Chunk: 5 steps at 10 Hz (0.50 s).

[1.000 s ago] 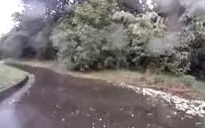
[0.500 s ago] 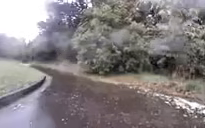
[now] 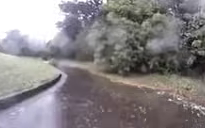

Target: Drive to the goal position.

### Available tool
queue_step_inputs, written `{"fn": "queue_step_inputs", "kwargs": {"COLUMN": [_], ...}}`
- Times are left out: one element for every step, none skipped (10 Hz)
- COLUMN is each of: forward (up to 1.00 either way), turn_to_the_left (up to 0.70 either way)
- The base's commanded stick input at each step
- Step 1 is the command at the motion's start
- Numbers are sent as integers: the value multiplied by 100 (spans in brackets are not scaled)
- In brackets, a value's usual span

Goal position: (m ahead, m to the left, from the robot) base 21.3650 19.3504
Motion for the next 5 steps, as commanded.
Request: {"fn": "queue_step_inputs", "kwargs": {"forward": [100,100,100,100,100], "turn_to_the_left": [31,40,36,11,0]}}
